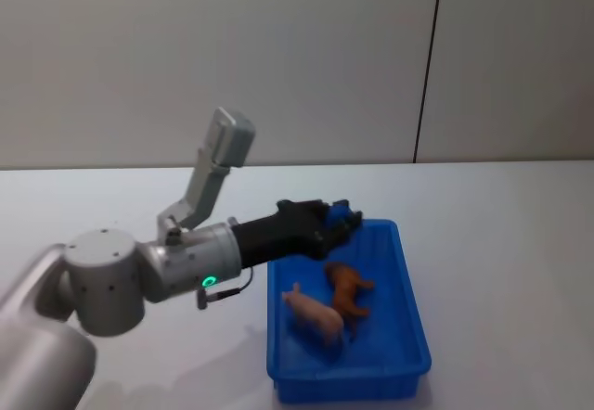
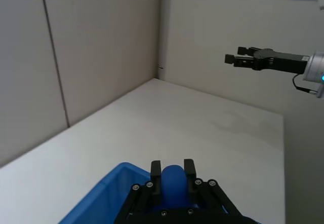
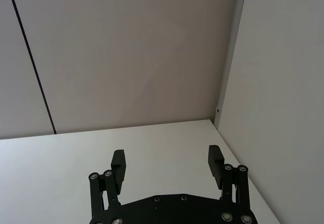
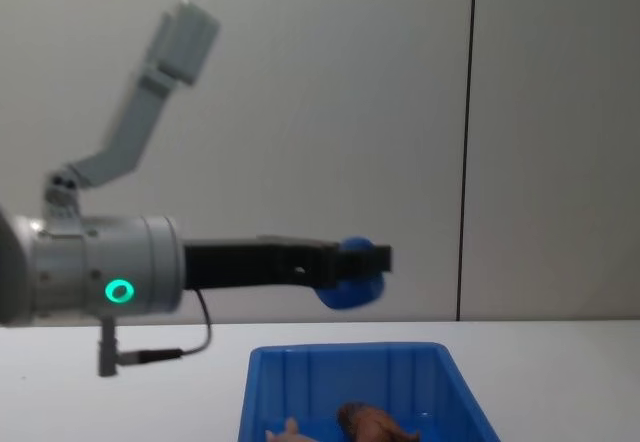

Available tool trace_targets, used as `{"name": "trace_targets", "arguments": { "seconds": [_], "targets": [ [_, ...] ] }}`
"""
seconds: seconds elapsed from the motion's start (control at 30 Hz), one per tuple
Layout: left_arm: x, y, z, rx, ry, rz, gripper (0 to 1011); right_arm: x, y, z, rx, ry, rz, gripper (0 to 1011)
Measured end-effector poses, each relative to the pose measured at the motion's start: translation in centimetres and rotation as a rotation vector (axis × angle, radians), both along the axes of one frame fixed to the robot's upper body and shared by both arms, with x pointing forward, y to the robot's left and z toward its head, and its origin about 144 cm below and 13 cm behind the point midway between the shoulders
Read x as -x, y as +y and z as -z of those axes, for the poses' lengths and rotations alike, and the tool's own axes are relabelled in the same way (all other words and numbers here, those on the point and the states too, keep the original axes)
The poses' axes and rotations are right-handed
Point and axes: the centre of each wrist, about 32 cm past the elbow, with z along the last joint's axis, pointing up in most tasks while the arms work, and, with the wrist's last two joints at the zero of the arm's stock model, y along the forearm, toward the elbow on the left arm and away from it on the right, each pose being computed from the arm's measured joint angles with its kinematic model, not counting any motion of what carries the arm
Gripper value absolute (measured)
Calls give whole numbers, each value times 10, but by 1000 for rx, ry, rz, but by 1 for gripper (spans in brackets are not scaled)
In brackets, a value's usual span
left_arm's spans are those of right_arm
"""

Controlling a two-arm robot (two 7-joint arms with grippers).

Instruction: Pick up the two dolls from the table and place them into the box.

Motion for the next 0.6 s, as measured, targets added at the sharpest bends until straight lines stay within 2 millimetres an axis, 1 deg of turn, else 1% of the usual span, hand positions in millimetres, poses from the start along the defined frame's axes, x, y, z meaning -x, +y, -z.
{"name": "trace_targets", "arguments": {
  "seconds": [0.03,0.07,0.17,0.2,0.27,0.37,0.4,0.43,0.47,0.53,0.57,0.6],
  "targets": [
    [-2,-1,2,3,8,8,274,0,0,0,0,0,0,1001],
    [-7,-4,5,9,25,27,331,0,0,0,0,0,0,1001],
    [-11,-7,10,16,44,45,390,0,0,0,0,0,0,1001],
    [-14,-9,12,19,54,56,450,0,0,0,0,0,0,1001],
    [-17,-11,14,25,65,70,488,0,0,0,0,0,0,1001],
    [-19,-13,16,30,70,77,610,0,0,0,0,0,0,1001],
    [-20,-13,16,31,68,77,610,0,0,0,0,0,0,1001],
    [-20,-13,16,32,67,77,671,0,0,0,0,0,0,1001],
    [-20,-13,16,34,65,78,690,0,0,0,0,0,0,1001],
    [-20,-13,15,37,54,74,760,0,0,0,0,0,0,1001],
    [-19,-12,15,39,49,71,760,0,0,0,0,0,0,1001],
    [-18,-12,14,40,39,62,823,0,0,0,0,0,0,1001]
  ]
}}
